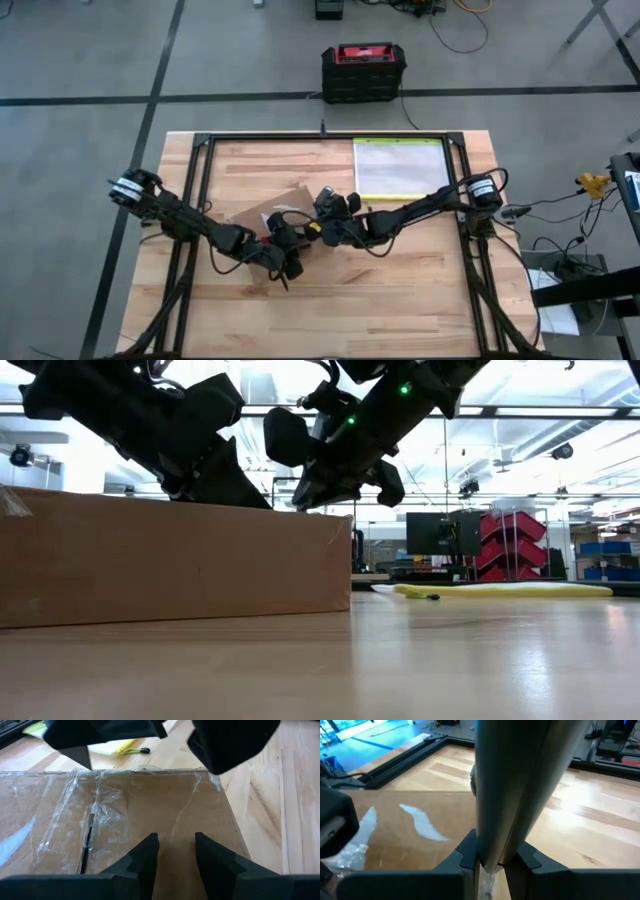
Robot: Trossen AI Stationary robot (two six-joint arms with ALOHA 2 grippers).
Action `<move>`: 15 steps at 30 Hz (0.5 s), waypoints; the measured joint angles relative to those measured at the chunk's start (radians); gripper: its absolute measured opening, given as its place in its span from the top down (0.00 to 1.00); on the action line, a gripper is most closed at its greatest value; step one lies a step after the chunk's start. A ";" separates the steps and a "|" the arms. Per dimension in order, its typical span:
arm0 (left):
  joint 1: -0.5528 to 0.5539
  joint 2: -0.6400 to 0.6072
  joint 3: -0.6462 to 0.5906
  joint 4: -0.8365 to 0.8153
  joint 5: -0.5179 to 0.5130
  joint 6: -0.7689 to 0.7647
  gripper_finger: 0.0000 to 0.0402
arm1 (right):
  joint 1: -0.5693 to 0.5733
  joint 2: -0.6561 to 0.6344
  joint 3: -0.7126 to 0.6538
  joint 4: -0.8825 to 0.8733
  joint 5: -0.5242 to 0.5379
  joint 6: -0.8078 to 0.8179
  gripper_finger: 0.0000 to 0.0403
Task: Unpack boxes
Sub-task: Open the brown box using the gray cutter
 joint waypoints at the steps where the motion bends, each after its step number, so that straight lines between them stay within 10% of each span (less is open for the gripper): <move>1: 0.000 0.000 0.000 0.000 0.000 -0.001 0.71 | -0.003 0.000 0.000 0.013 0.000 -0.015 0.90; 15: 0.003 0.000 0.000 -0.001 -0.004 -0.004 0.71 | 0.003 0.004 0.000 -0.044 0.001 0.027 0.90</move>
